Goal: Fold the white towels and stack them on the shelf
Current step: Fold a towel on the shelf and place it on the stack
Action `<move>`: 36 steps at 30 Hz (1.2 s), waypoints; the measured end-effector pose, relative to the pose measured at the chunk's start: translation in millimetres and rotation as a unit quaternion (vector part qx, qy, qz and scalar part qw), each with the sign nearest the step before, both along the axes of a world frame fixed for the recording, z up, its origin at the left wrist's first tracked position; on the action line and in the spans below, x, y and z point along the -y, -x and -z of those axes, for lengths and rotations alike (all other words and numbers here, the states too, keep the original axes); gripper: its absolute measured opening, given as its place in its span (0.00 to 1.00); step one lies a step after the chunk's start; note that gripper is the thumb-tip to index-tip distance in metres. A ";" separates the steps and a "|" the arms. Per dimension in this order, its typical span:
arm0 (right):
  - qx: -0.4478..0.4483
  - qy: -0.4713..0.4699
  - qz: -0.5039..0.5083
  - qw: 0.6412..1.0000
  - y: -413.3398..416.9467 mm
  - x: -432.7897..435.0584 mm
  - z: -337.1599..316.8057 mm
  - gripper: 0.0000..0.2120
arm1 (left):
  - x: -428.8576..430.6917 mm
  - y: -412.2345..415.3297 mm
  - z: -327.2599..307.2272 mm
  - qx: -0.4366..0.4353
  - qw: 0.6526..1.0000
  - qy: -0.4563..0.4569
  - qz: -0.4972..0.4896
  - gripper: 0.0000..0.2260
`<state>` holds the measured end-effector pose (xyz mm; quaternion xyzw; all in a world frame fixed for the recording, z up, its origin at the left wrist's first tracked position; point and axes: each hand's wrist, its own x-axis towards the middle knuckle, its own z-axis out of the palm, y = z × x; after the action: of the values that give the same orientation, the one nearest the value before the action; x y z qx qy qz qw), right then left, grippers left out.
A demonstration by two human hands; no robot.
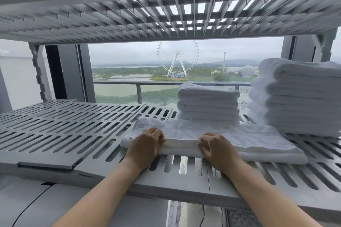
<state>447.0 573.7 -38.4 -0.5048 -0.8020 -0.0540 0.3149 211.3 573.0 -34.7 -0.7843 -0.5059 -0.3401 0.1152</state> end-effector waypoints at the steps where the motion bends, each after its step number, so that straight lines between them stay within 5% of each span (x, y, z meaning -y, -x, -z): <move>1: -0.018 0.000 -0.004 1.000 -1.4 -0.3 0.0 0.09 | -0.4 0.5 0.3 -0.005 1.000 0.004 0.008 0.07; 4: -0.078 0.004 -0.009 0.997 -7.1 -1.5 -0.8 0.07 | -2.1 1.7 0.1 -0.035 0.998 0.038 0.033 0.14; 8: 0.017 0.105 0.078 0.991 -11.0 -3.3 1.7 0.24 | 0.3 -0.3 -4.4 -0.122 0.991 0.037 0.042 0.14; 12: 0.050 0.154 0.075 0.984 -13.2 -8.5 1.3 0.24 | -7.5 -2.2 -11.2 -0.249 0.967 0.045 0.016 0.17; 16: 0.075 0.171 0.070 0.980 -8.7 -10.7 -2.2 0.21 | -16.3 4.9 -16.6 -0.191 0.978 0.078 -0.022 0.11; 24: 0.099 0.205 0.023 0.973 13.6 -3.5 -12.7 0.27 | -26.8 32.2 -29.5 -0.302 0.950 0.052 -0.052 0.10; 36: -0.084 0.146 0.029 0.985 220.5 -28.5 -15.9 0.20 | -45.0 216.2 -58.4 -0.272 0.958 0.084 -0.045 0.10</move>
<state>226.5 602.2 -22.5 -0.5709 -0.7571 0.0970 0.3025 -4.9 618.0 23.7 -0.8303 -0.5172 -0.0648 0.1973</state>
